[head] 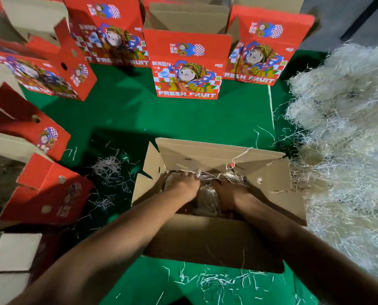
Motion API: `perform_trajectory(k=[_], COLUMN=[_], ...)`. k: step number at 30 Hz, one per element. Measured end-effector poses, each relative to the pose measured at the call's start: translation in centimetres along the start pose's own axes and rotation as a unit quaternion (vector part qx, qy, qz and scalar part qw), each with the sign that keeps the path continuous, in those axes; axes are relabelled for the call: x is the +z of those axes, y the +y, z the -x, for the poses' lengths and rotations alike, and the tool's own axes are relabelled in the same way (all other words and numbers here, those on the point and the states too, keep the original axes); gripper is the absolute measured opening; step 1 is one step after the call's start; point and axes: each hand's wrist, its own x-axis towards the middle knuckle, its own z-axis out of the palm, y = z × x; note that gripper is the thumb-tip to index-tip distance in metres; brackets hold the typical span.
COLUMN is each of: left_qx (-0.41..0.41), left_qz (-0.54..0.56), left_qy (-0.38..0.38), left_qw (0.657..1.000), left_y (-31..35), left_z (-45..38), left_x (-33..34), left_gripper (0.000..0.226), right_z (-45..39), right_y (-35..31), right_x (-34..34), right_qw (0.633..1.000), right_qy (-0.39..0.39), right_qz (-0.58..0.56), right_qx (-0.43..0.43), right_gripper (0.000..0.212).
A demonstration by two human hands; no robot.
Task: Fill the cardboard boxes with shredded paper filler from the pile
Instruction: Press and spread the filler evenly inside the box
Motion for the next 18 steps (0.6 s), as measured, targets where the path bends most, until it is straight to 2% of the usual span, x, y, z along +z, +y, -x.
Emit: perform_trajectory(k=[2,4,7,11,12,15,18], left_qx=[-0.041,-0.058,-0.060,-0.039,-0.033,-0.035,-0.039], left_qz=[-0.048,-0.093,-0.129,-0.165,-0.166,-0.165,-0.122], left_qy=[-0.021,-0.038,-0.054,-0.067,-0.065,-0.045,0.022], left_qw=[0.998,0.993,0.988,0.983,0.983,0.985,0.991], left_y=[-1.5,-2.5,-2.9,-3.7,-3.9,-4.3,-4.2], left_z=[0.3,0.4,0.6,1.8,2.3,3.6,4.8], left_x=[0.2,0.8,1.7,1.7,1.7,1.7,0.5], left_gripper=[0.038,0.042,0.050,0.046,0.045,0.042,0.036], right_z=[0.0,0.1,0.4,1.0,1.2,2.0,2.7], right_y=[0.0,0.1,0.6,-0.1,-0.4,-0.9,-1.4], right_x=[0.1,-0.1,-1.1,-1.7,-1.7,-2.2,-3.0], right_qw=[0.999,0.995,0.997,0.991,0.991,0.998,0.988], right_qy=[0.006,0.004,-0.027,-0.133,-0.134,-0.036,0.099], right_qz=[0.052,0.094,0.068,0.007,-0.023,-0.037,0.083], right_qx=[0.004,0.023,0.026,0.002,-0.006,-0.038,-0.088], right_gripper=[0.074,0.064,0.051,0.051,0.046,0.033,0.053])
